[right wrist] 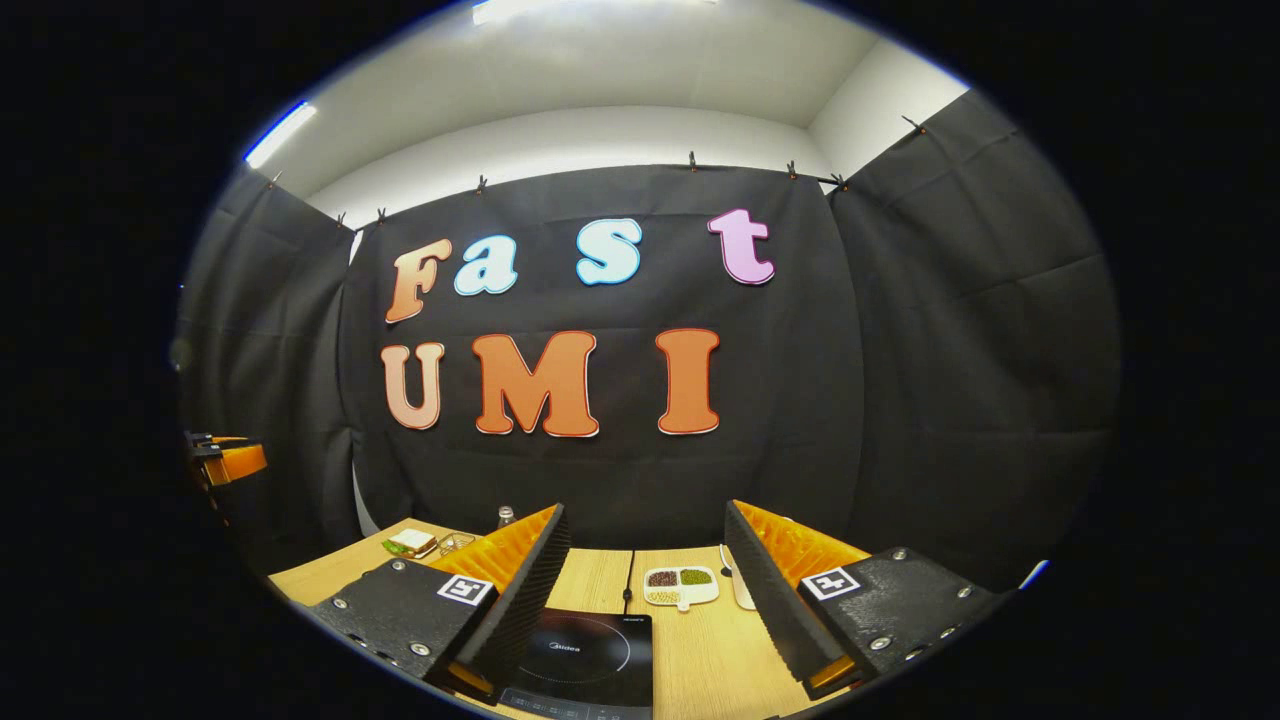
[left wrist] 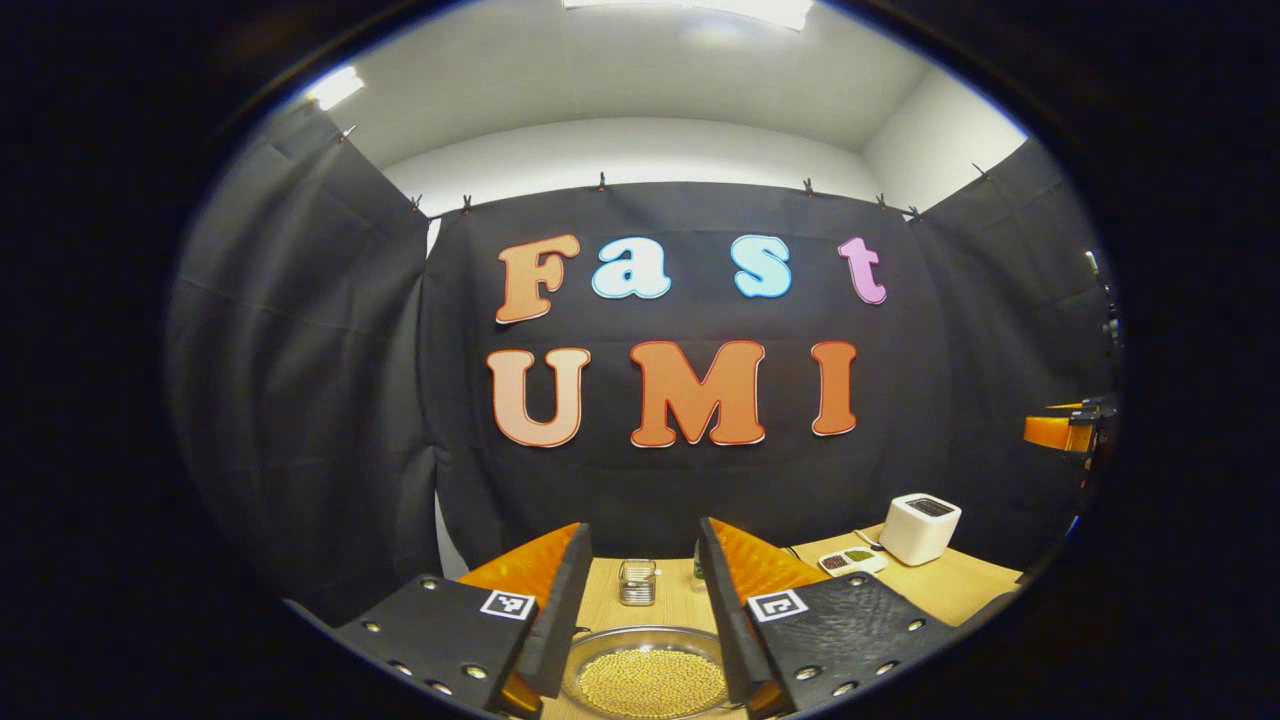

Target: First push the handle of the pot to place it horizontally, then grasp the pot with both hands and set it on the induction cooktop.

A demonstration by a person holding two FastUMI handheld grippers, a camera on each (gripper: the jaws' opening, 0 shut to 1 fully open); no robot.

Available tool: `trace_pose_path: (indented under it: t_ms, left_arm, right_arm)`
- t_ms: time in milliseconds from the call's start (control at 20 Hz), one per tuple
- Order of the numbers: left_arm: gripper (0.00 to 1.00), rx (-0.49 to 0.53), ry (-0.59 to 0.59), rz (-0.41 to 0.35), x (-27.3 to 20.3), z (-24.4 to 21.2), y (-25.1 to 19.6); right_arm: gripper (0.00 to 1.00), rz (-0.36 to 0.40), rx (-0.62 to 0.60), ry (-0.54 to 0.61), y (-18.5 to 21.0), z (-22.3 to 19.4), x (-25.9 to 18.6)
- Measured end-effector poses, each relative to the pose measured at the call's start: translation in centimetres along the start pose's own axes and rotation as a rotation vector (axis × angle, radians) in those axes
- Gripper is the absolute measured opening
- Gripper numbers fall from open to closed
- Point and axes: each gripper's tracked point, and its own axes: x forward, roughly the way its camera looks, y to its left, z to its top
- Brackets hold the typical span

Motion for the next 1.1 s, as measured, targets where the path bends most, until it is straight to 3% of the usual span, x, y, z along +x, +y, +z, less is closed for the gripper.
trace_pose_path:
  t_ms: [50, 100, 250, 350, 550, 1100]
  left_arm:
    - [0.48, 0.012, -0.005, -0.014, -0.1, 0.0, -0.5]
    - [0.48, 0.017, -0.011, -0.042, -0.2, 0.0, -1.2]
    - [0.15, -0.012, 0.013, -0.094, 0.0, -0.8, -2.1]
    - [0.09, -0.039, 0.04, -0.135, 0.0, -1.8, -2.8]
    - [0.02, -0.138, 0.132, -0.24, -0.7, -5.4, -4.9]
    - [0.03, -0.114, 0.384, -0.319, -4.5, -16.4, -7.4]
  right_arm:
    - [0.96, -0.005, -0.003, 0.0, -0.1, -0.1, 0.1]
    - [0.96, -0.009, -0.006, -0.001, -0.1, 0.1, 0.1]
    - [0.96, -0.015, -0.006, -0.009, -0.1, 0.3, 0.3]
    - [0.96, -0.013, -0.006, -0.01, 0.0, 0.3, 0.2]
    - [0.96, -0.02, -0.016, -0.013, -0.3, 0.4, 0.0]
    - [0.97, -0.032, 0.0, 0.007, -1.1, -0.5, 0.3]
